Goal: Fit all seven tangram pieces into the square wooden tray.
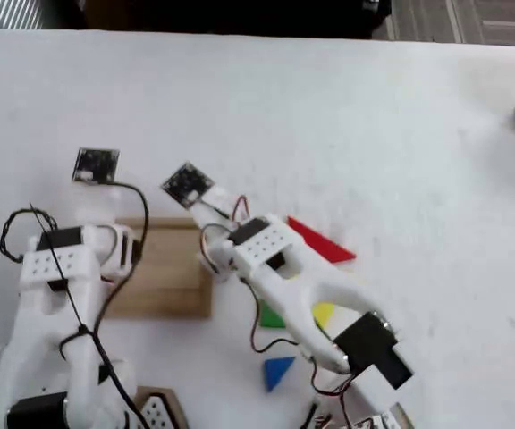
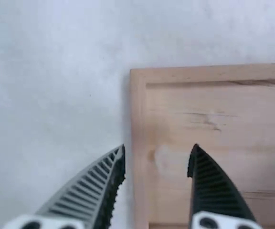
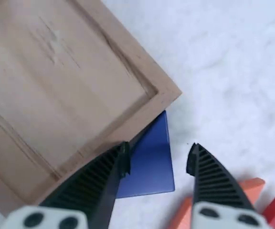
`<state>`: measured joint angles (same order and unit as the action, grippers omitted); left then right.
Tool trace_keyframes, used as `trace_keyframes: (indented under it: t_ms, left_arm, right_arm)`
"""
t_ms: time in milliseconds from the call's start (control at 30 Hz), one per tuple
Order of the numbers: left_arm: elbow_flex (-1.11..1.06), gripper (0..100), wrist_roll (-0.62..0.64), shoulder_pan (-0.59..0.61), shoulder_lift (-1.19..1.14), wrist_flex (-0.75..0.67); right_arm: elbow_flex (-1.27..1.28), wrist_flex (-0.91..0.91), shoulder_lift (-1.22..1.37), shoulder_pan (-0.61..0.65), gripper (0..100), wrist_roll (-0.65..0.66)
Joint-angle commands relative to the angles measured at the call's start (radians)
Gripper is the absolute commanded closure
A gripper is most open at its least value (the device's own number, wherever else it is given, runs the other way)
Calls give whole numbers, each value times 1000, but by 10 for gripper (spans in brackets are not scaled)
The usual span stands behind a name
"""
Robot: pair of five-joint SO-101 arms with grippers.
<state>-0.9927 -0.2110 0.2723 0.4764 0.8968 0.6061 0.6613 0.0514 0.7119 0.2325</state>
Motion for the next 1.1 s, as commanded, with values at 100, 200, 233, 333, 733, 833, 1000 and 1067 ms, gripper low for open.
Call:
trace_keyframes:
  t_ms: [100, 200, 233, 333, 733, 833, 1000, 1067]
  left_arm:
    - [-20, 771, -6, -7, 35, -55]
    - [-20, 771, -6, -7, 35, -55]
    - [-20, 772, -6, -7, 35, -55]
    - [-28, 772, -6, -5, 35, -60]
    - [-23, 774, -3, -5, 39, -61]
    - [-21, 773, -3, -5, 42, -61]
    - [-21, 771, -3, -5, 44, -61]
    - [-21, 771, -3, -5, 44, -61]
  right_arm:
    - [-121, 139, 50, 8, 792, 0]
    - [-181, 194, 101, 4, 793, 2]
    - [-196, 209, 113, 4, 793, 2]
    - [-210, 225, 122, 2, 794, 3]
    - [-212, 263, 122, -33, 985, -6]
    - [-215, 286, 111, -50, 981, 0]
    - [-210, 334, 24, -53, 981, 0]
    - [-209, 364, -24, -54, 978, -2]
